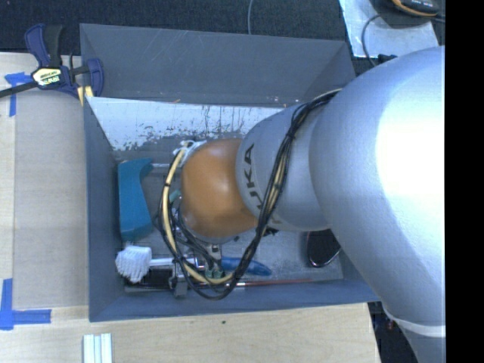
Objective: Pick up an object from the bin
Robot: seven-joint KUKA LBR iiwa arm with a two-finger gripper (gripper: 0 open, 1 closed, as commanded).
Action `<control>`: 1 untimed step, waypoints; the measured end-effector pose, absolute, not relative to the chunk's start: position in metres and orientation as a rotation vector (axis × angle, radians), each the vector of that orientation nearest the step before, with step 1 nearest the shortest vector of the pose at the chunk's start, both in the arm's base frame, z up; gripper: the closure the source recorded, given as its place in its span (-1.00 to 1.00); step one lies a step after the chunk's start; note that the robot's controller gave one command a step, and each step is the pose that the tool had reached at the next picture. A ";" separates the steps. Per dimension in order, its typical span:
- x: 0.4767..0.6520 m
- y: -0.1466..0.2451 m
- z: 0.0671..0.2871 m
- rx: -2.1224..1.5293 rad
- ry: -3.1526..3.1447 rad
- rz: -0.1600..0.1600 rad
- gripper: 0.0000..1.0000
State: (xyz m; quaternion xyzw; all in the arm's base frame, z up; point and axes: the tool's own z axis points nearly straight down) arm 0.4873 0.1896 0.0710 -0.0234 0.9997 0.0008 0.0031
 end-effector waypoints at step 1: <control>0.492 0.193 0.070 -0.148 3.123 0.007 -1.00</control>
Offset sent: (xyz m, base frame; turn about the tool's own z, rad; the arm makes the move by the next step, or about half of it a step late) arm -0.0041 -0.0007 0.0018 0.1403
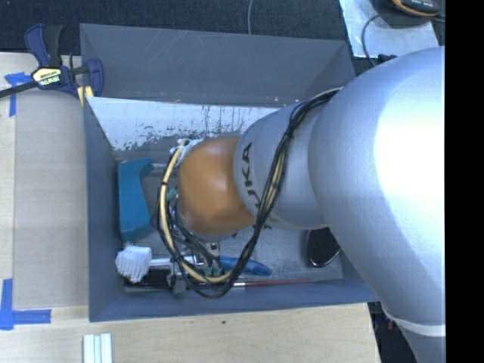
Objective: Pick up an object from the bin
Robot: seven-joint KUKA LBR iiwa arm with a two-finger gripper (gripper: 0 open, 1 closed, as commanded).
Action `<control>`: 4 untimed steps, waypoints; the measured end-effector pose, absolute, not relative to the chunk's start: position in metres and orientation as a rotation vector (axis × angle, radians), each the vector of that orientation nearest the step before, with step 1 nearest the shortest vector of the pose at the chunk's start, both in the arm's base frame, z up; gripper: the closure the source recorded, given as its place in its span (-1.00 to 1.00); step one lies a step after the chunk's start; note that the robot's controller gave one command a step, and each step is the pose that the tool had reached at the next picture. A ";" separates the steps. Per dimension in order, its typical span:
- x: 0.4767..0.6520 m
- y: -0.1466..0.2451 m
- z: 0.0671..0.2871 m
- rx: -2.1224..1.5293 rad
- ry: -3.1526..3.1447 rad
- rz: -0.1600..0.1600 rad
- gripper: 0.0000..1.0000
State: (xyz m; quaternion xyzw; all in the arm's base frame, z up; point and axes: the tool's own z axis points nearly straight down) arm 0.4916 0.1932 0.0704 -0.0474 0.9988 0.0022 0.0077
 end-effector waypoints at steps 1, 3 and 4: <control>0.487 0.190 0.072 0.025 3.135 0.003 -1.00; 0.483 0.190 0.070 -0.004 3.133 0.006 1.00; 0.483 0.187 0.070 0.031 3.134 0.006 1.00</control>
Offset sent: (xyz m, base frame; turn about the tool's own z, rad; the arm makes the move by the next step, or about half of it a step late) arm -0.0085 -0.0026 -0.0004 0.0915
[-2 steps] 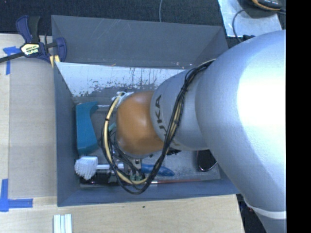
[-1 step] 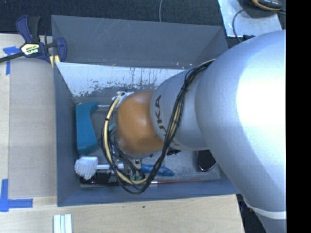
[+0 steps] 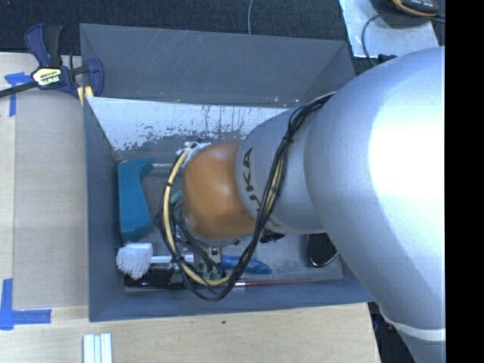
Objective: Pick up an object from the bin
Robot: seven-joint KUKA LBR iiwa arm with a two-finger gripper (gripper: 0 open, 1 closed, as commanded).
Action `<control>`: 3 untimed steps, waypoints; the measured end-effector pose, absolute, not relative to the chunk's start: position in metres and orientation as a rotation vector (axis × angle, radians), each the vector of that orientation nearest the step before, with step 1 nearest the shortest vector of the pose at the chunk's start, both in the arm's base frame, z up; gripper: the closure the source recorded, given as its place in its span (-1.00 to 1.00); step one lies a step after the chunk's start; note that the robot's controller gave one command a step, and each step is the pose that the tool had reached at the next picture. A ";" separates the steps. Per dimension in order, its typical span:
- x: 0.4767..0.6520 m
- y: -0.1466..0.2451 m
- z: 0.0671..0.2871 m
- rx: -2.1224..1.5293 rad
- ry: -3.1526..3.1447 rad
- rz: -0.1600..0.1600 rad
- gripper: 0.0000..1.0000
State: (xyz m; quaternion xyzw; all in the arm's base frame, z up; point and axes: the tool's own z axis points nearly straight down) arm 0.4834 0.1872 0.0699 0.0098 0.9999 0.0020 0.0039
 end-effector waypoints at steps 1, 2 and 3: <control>0.485 0.186 0.073 0.153 3.125 0.009 1.00; 0.484 0.173 0.070 0.060 3.134 0.006 1.00; 0.503 0.189 0.070 0.184 3.126 0.009 1.00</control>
Offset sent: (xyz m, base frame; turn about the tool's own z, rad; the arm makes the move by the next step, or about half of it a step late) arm 0.0001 -0.0133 0.0001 0.0196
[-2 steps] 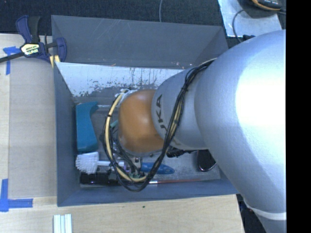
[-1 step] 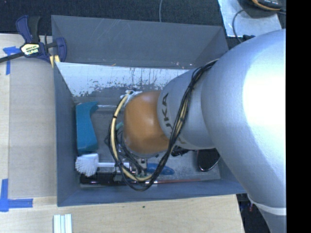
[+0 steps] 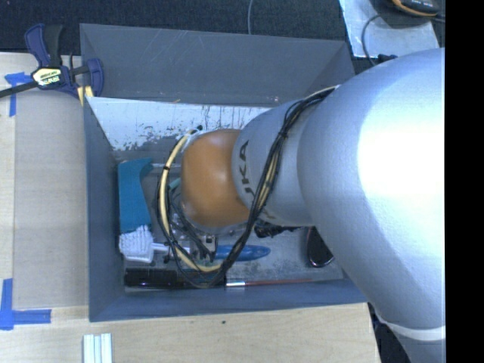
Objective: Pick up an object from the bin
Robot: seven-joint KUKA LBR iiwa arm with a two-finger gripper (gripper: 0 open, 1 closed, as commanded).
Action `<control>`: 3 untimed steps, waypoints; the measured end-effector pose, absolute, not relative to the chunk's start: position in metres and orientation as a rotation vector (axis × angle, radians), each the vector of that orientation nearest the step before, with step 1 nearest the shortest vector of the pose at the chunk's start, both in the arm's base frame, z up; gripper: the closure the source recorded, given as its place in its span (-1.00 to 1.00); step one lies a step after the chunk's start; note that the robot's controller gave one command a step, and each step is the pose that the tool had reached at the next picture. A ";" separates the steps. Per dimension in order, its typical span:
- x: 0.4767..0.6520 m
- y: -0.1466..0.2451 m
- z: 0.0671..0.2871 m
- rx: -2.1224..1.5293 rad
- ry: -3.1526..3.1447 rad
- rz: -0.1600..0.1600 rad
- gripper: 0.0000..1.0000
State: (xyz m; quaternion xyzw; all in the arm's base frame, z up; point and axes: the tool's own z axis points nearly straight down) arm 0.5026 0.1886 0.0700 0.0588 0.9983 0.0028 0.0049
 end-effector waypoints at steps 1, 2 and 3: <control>0.503 0.189 0.070 0.184 3.126 0.009 1.00; 0.498 0.194 0.070 0.132 3.130 0.007 1.00; 0.498 0.196 0.070 0.099 3.130 0.007 1.00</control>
Offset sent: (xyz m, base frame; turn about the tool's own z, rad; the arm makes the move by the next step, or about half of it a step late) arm -0.0074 0.0086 0.0000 -0.0472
